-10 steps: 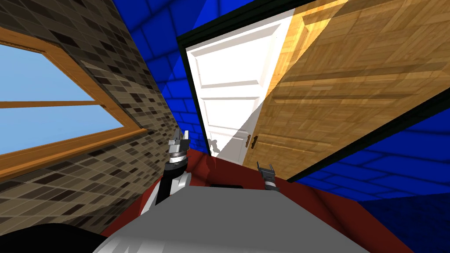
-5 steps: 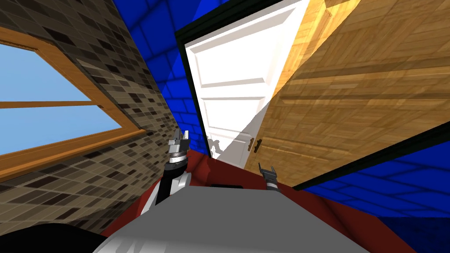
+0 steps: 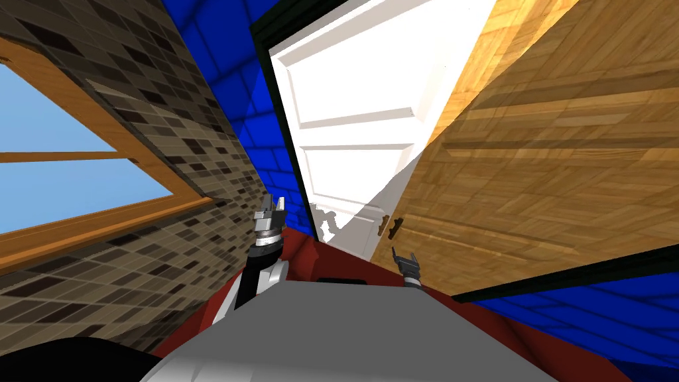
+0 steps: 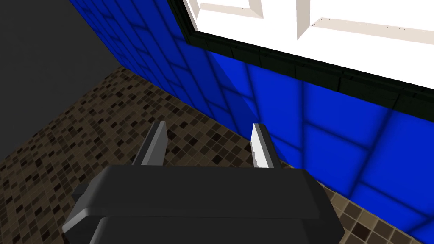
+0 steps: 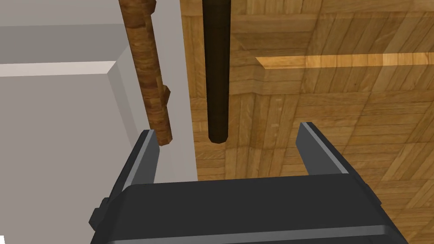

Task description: Pull the door open

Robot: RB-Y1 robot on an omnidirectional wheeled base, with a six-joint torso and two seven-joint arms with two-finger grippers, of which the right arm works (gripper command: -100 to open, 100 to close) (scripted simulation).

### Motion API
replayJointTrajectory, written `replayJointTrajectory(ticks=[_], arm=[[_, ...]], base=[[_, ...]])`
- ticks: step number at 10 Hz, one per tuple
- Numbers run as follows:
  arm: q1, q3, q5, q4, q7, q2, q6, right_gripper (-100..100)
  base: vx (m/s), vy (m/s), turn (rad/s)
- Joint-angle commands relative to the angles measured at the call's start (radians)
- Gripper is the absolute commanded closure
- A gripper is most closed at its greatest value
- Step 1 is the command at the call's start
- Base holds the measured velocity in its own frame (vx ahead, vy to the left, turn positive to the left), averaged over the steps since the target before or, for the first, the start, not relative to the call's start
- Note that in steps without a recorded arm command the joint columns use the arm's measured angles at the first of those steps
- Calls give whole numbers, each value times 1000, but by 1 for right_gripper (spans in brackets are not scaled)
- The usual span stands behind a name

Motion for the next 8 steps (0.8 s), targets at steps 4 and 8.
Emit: replayJointTrajectory(ticks=[4, 8], arm=[[57, -27, -15, 40, -2, -20, 0, -100], [116, -65, -36, 87, -5, -48, 0, -100]], base=[[-152, 5, -96], [-139, 1, -97]])
